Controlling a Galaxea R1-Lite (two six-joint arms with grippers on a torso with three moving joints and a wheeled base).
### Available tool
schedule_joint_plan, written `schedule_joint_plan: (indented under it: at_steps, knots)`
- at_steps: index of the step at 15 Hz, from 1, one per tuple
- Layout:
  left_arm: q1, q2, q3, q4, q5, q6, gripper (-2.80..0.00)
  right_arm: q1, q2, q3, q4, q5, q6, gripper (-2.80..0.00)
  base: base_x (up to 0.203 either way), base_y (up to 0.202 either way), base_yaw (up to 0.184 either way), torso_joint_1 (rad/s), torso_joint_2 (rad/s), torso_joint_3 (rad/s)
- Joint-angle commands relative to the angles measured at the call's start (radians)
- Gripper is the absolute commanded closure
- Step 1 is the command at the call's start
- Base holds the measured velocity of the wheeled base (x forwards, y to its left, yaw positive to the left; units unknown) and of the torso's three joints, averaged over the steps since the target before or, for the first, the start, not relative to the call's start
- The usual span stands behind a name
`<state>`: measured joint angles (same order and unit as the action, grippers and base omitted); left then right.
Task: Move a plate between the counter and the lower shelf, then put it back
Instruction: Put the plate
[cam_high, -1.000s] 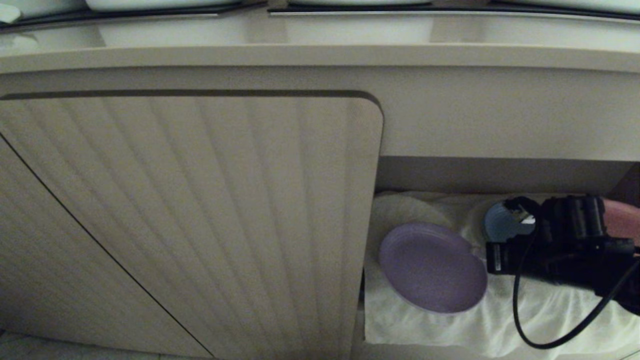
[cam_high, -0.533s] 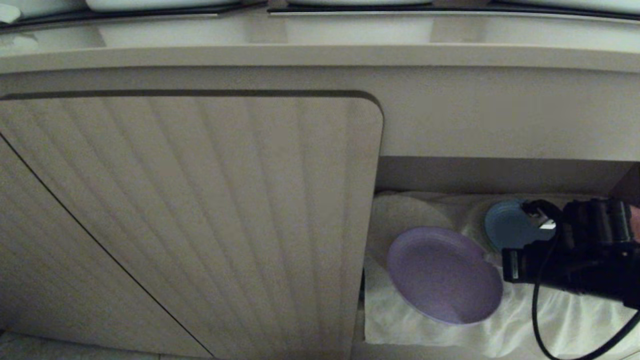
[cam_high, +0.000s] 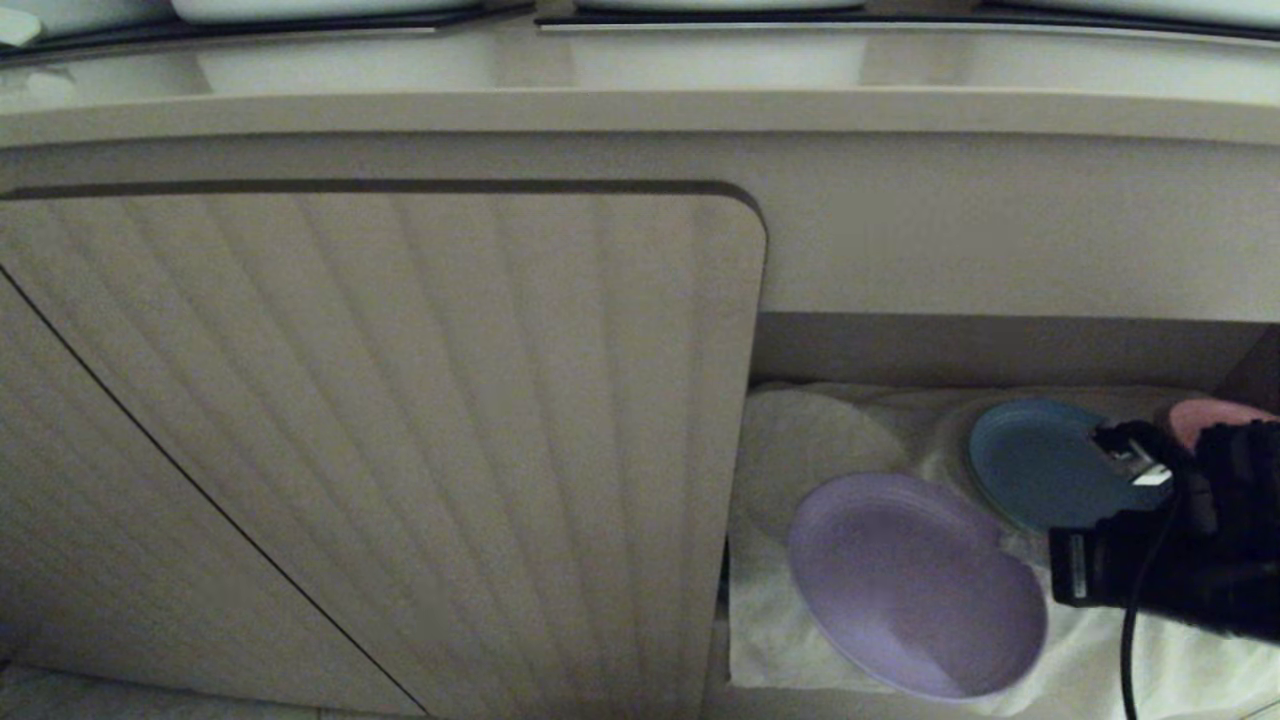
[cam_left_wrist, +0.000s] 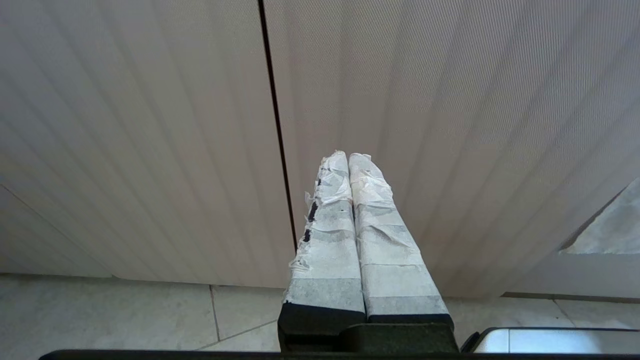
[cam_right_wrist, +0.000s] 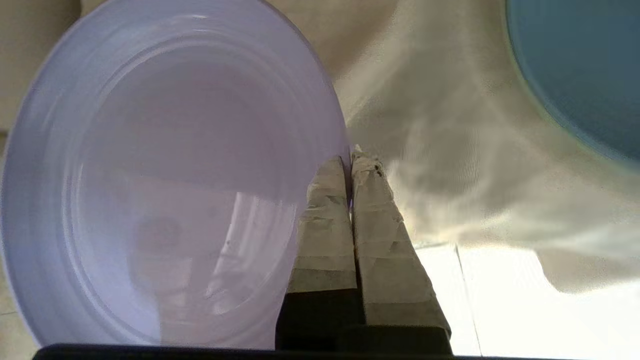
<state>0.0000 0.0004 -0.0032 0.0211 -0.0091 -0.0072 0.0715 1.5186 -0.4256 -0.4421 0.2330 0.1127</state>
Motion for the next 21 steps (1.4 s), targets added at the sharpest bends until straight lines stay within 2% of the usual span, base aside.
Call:
schedule_joint_plan:
  at_steps: [1, 5, 11, 15, 21]
  knots:
    - [0.0, 0.0, 0.0, 0.0, 0.0, 0.0, 0.0, 0.001, -0.063, 0.013, 0.012, 0.002, 0.001, 0.0, 0.0, 0.0, 0.0, 0.0, 0.0, 0.0]
    - [0.0, 0.0, 0.0, 0.0, 0.0, 0.0, 0.0, 0.001, -0.172, 0.057, 0.055, 0.002, 0.004, 0.0, 0.0, 0.0, 0.0, 0.0, 0.0, 0.0]
    - [0.0, 0.0, 0.0, 0.0, 0.0, 0.0, 0.0, -0.001, -0.346, 0.109, 0.191, -0.001, 0.01, 0.0, 0.0, 0.0, 0.0, 0.0, 0.0, 0.0]
    - [0.0, 0.0, 0.0, 0.0, 0.0, 0.0, 0.0, -0.004, -0.437, 0.134, 0.293, -0.012, 0.048, 0.0, 0.0, 0.0, 0.0, 0.0, 0.0, 0.0]
    - [0.0, 0.0, 0.0, 0.0, 0.0, 0.0, 0.0, -0.05, -0.562, 0.178, 0.42, -0.029, 0.056, 0.0, 0.0, 0.0, 0.0, 0.0, 0.0, 0.0]
